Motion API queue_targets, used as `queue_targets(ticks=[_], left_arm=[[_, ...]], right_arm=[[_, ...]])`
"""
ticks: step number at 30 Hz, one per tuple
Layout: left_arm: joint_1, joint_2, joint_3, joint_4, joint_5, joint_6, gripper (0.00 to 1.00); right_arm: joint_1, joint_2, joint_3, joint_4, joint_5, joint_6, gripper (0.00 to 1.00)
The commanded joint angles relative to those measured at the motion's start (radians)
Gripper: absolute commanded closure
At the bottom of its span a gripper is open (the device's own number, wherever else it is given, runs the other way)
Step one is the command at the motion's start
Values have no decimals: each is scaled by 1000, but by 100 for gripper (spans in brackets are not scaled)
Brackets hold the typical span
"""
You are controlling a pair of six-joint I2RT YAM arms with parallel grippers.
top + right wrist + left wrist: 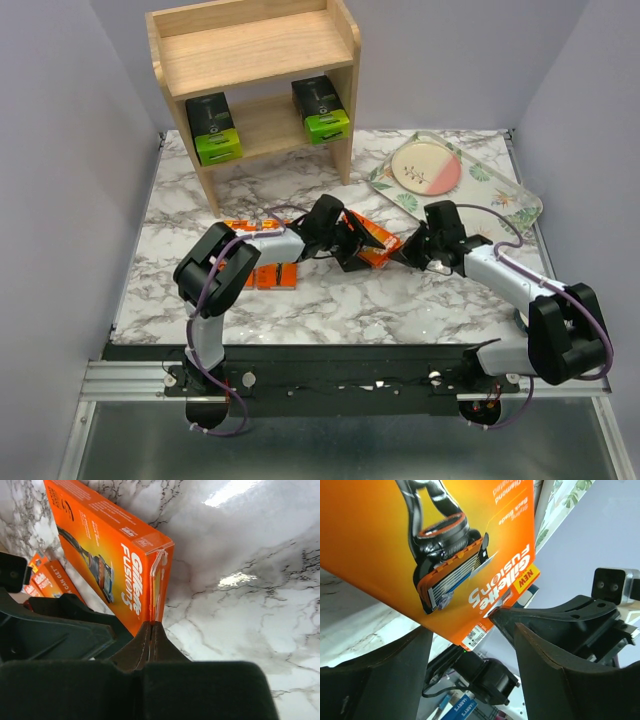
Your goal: Place and organize the shaving razors onto the shelf
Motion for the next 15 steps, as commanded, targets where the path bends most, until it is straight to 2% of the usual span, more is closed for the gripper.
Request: queue_targets(ticks=[1,9,11,14,15], left_arm=[[-20,10,-21,66,-11,-21,27],[-24,-4,-6,52,-14,-33,24],[-21,-2,1,53,-13,-24,27],[-9,-7,4,92,-10,-6,52],[-6,-12,2,95,-10,2,65]], right_arm=[[27,18,75,-17,-65,55,99],[23,0,92,-40,-68,69,99],[23,-2,93,-54,-68,66,99],[24,-2,89,-63,-65,51,99],[24,-3,80,-68,-65,49,99]])
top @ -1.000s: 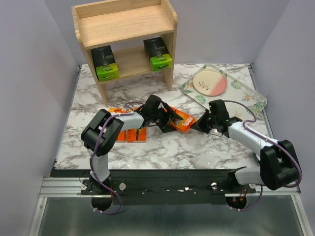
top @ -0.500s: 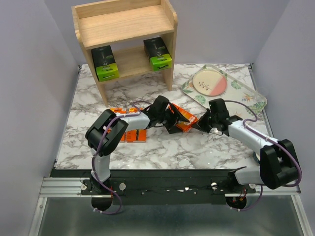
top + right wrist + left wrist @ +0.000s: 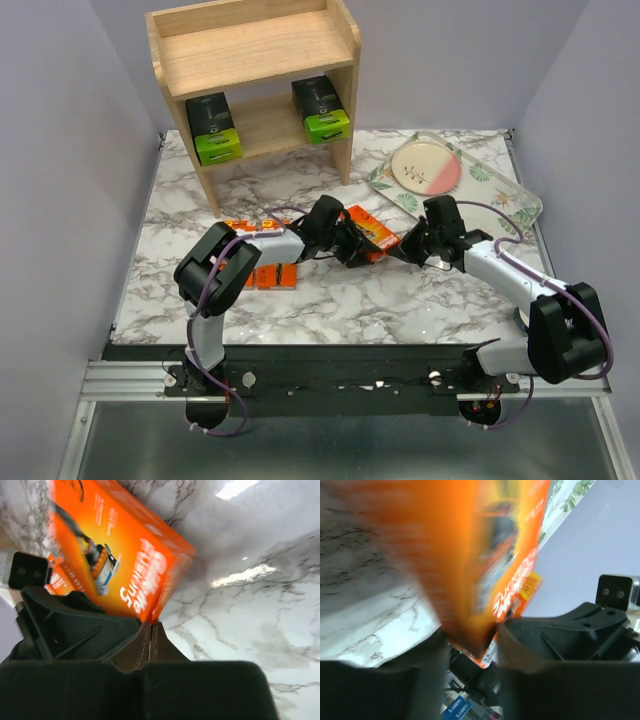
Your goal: Place and organize the shaving razors onto the shelf
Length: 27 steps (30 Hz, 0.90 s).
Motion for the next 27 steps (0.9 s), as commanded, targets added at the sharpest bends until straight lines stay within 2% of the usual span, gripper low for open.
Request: queue_targets(ticks=[1,8,9,10,13,16,19,23,24,27], left_arm=[[4,-18,14,56,-4,27,70],[18,-48,-30,85,1,61,76],[18,-51,-32,93,5,70,78],[21,-52,-34,107,8,101,79],[43,-97,-55,137,44,147,82],[75,-172,-84,153,106,246,84],[122,-270,-106,129,169,372,86],[196,-432,-84,52,257,552,89],[233,-457,-74,38,292,639,89],[276,-551,9,-137,410,760,89]], right_arm=[[14,-14,15,-28,-49,1,99],[16,-49,-43,-25,-41,-12,97],[16,-62,-45,-20,-43,-28,91],[14,-72,-42,-20,-44,-51,74],[-8,-138,7,-48,-67,-229,55],[-62,-206,99,-103,-153,-458,44],[-81,-241,190,-166,-168,-597,42],[-87,-263,216,-168,-147,-671,40],[-87,-261,218,-163,-139,-683,40],[-87,-264,202,-129,-145,-703,40]])
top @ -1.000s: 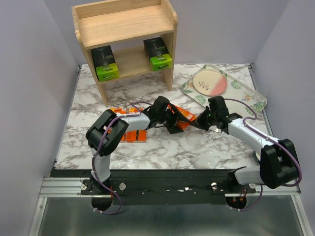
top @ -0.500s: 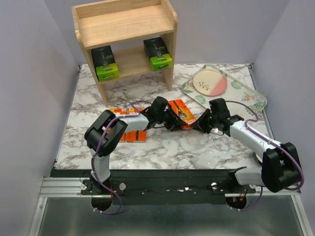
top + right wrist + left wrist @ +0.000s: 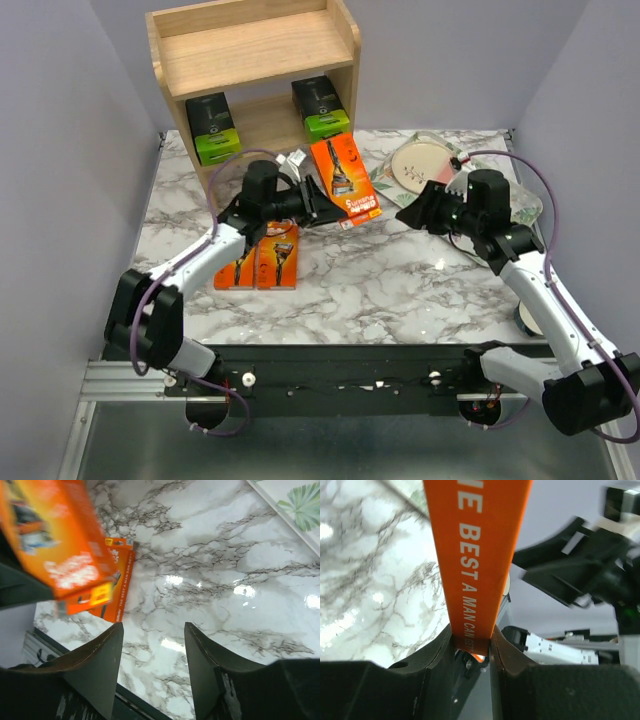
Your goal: Place and organize the shaving razors onto the shelf
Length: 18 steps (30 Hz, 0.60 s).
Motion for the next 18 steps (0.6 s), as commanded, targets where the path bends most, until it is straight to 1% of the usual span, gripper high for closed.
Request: queue_targets(ticks=[1,3,4,5,6,7,9,10,11,12,13,14,15,16,17,18], left_arm=[[79,-160,141,-241,242,353,89],[93,-221,201,-347,266,427,88],[107,-237,265,-451,269,474,88],[116,-266,302,-496,264,545,88],[129,-275,336,-535,261,579,88],[144,-281,399,-561,260,597,88],[210,-285,457,-610,263,616,88],[237,-283,499,-612,278,608,88],[300,-268,513,-594,296,588,88],[331,-255,528,-577,356,534,87],[366,-242,549,-552,380,486,87],[395,-213,556,-485,404,435,86],[450,-200,559,-437,439,321,85],[471,-189,563,-391,448,285,85],[486,-162,576,-339,451,266,85],[518,-147,592,-333,450,260,85]], right_arm=[[-4,12,-16,-12,-18,-142,37],[-6,35,-6,-15,-27,-167,34],[-6,45,2,-18,-29,-185,33],[-4,56,23,-18,-27,-185,32],[-4,67,37,-18,-32,-187,30],[-6,85,52,-6,-47,-199,23],[-4,99,99,20,-128,-204,12],[-1,111,120,54,-159,-207,5],[-1,121,140,76,-191,-208,5],[-1,131,187,97,-246,-208,5],[0,145,216,138,-266,-195,5],[1,177,246,160,-288,-181,5],[1,200,281,184,-347,-164,5],[4,222,337,239,-386,-120,0],[7,269,370,267,-421,-94,0],[14,292,399,293,-485,-72,0]])
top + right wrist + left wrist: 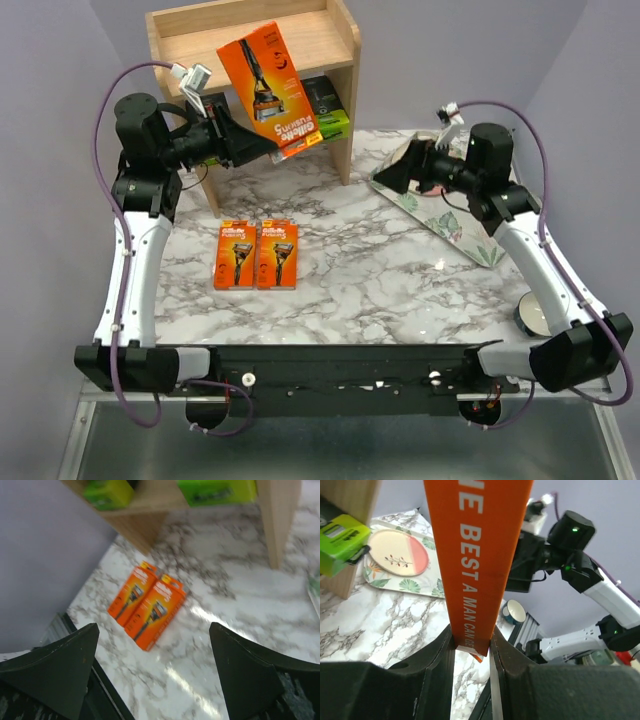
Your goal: Place and organize the shaving razors onto the shelf
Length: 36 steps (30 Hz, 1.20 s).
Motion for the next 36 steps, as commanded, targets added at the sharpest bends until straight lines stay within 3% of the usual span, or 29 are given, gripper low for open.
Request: queue_targets(ticks=[1,10,19,30,33,34,36], left_arm=[[106,106,63,124,103,-177,85],[184,200,122,120,207,-231,80],[187,219,73,141,263,-294,80],[187,235,73,149,269,-315,79],[187,240,76,155,267,-320,79],[185,240,74,157,267,-323,79],[185,242,68,163,261,-329,78]], right_arm=[[32,129,214,251,-277,132,0],[141,373,429,509,-351,324,0],[220,652,797,520,-326,415,0],[274,735,871,540,-325,481,1],[280,734,873,520,-285,481,9],[282,737,874,507,-274,475,18],[282,741,876,510,-259,476,25]])
